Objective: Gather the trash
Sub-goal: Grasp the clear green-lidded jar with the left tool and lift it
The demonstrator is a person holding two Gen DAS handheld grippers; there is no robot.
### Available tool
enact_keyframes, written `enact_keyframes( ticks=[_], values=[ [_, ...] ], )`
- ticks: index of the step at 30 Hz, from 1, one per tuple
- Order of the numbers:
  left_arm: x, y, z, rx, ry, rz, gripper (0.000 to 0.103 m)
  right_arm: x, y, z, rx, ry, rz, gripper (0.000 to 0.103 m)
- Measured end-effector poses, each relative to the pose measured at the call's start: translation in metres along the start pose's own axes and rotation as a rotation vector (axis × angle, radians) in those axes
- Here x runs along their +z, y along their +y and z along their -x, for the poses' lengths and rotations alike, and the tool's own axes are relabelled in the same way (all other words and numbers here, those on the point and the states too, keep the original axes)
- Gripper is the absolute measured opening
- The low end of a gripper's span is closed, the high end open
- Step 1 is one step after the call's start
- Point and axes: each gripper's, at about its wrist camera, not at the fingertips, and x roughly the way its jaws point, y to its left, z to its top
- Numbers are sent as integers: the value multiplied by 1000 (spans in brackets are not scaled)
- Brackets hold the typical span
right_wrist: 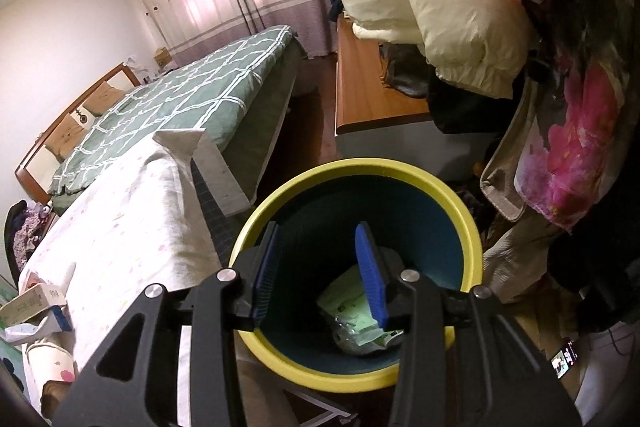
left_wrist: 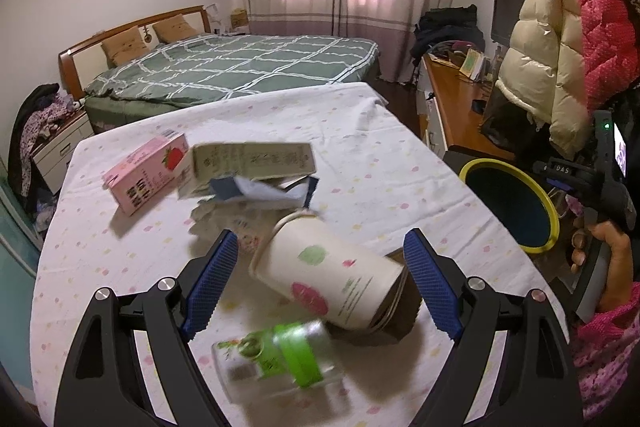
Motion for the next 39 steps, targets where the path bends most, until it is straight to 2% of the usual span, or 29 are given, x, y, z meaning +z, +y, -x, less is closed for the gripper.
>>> enact_keyframes(
  ticks=[6, 11, 16, 25, 27, 33, 39],
  values=[
    [-19, 14, 13, 36, 27, 34, 84, -3, 6, 3, 27, 2, 5, 38],
    [-43, 23, 15, 48, 85, 50, 84, -5, 11, 6, 45, 2, 13, 38],
    [-59, 25, 9, 30, 135, 54, 84, -7, 15, 9, 51, 3, 19, 38],
    [-61, 26, -5, 23, 168, 87, 84, -9, 22, 10, 58, 6, 31, 38],
    [-61, 25, -9, 24, 175, 86, 77, -10, 22, 9, 60, 9, 33, 38],
    [-60, 28, -8, 13, 179, 77, 76, -10, 20, 10, 65, 7, 26, 38],
    [-52, 30, 15, 38, 126, 51, 76, -10, 16, 12, 67, 4, 19, 38]
  ],
)
